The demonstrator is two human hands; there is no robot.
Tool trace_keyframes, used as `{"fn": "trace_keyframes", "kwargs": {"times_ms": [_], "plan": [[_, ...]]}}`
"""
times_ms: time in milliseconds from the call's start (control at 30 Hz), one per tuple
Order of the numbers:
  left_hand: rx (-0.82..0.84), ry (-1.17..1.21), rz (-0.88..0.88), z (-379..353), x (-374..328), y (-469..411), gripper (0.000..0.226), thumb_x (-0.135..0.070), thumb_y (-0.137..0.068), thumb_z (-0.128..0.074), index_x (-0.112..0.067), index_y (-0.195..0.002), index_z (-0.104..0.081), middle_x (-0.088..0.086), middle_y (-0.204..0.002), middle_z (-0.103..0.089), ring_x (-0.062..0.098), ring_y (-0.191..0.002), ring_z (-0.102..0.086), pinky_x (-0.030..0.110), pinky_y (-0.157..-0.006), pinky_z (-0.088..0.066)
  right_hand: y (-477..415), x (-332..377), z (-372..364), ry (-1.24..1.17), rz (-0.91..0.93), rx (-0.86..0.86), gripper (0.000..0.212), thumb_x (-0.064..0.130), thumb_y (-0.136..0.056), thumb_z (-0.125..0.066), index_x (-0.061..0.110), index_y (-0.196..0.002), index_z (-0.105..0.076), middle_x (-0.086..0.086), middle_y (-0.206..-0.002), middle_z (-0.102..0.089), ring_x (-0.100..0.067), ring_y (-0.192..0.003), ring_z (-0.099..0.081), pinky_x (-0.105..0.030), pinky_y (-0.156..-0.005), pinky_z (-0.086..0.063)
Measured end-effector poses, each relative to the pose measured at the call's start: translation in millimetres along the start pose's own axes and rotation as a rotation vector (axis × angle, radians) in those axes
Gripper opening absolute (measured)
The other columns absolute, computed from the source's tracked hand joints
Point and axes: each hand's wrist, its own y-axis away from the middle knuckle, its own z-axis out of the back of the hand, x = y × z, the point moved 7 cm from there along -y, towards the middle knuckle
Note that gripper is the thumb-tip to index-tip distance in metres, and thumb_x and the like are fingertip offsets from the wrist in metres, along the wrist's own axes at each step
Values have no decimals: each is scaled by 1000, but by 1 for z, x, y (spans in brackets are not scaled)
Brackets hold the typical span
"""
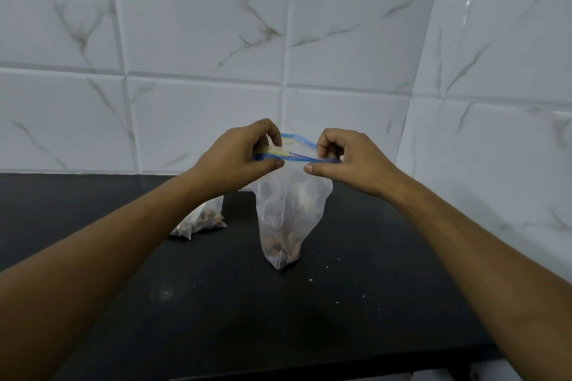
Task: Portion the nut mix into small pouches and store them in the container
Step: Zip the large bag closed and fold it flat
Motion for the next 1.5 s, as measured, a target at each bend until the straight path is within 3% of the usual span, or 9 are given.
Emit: {"fn": "trace_keyframes", "kwargs": {"times_ms": [100, 267, 533, 667, 800, 900, 1233, 1367, 1500], "plan": [[-137, -103, -74, 6, -10, 3, 30, -26, -92, -75, -23, -114, -55, -6, -109, -62, 13, -86, -61, 20, -70, -50, 1, 7, 4, 185, 125, -129, 25, 31, -87, -80, 23, -93, -58, 5, -89, -63, -17, -77, -58, -35, -67, -54], [-292, -174, -128, 15, -16, 7, 14, -23, -92, -74, -18, -103, -67, -5, -103, -63, 11, -84, -59, 30, -75, -56, 10, 34, 8, 519, 412, -331, 17, 26, -91, -73, 14, -99, -63, -1, -96, -61, -16, -81, -53, -32, -70, -49], [-262, 54, -20, 12, -13, 4, 7, -27, -93, -73, -24, -100, -75, -11, -91, -73, 9, -88, -67, 37, -90, -58, 11, 36, -5, 383, 350, -352, 15, 26, -94, -71, 14, -102, -69, 1, -92, -68, -12, -78, -57, -27, -68, -52], [-246, 2, -14, 12, -10, 5, 14, -36, -93, -71, -25, -100, -76, -14, -88, -70, 5, -85, -65, 36, -84, -58, 12, 39, -1, 405, 362, -360, 13, 24, -97, -67, 15, -105, -72, 2, -93, -67, -14, -79, -60, -34, -67, -55], [-260, -14, -37, 11, -15, 7, 17, -38, -95, -69, -22, -96, -76, -14, -81, -67, 4, -78, -63, 27, -74, -52, 15, 45, -9, 464, 392, -369, 26, 28, -91, -76, 12, -110, -67, -3, -100, -68, -12, -79, -57, -23, -70, -49], [-258, -58, -73, 10, -21, 7, 22, -42, -96, -66, -23, -90, -75, -15, -77, -65, 3, -74, -60, 21, -70, -47, 15, 51, -11, 451, 403, -367, 15, 23, -94, -71, 13, -105, -69, -1, -96, -68, -15, -79, -60, -26, -68, -50], [-430, -359, -49, 14, -12, 19, 19, -25, -93, -70, -20, -111, -67, -1, -113, -61, 15, -94, -59, 25, -61, -42, 14, 49, 7, 450, 298, -384, 7, 17, -99, -61, 17, -97, -68, 6, -90, -66, -15, -71, -56, -37, -61, -52], [-474, -197, 104, 12, 10, 20, 10, -23, -96, -66, -24, -105, -64, -9, -107, -61, 12, -88, -64, 39, -70, -58, 13, 44, 6, 358, 254, -349, 7, 15, -99, -59, 17, -97, -65, 6, -86, -66, -17, -73, -58, -41, -67, -51], [-485, 281, 265, 7, 25, 14, 8, -14, -94, -70, -20, -100, -70, -11, -95, -71, 8, -84, -69, 37, -79, -62, 11, 42, 6, 253, 211, -316, 5, 14, -99, -59, 16, -98, -63, 4, -82, -66, -21, -73, -60, -42, -68, -52]]}}
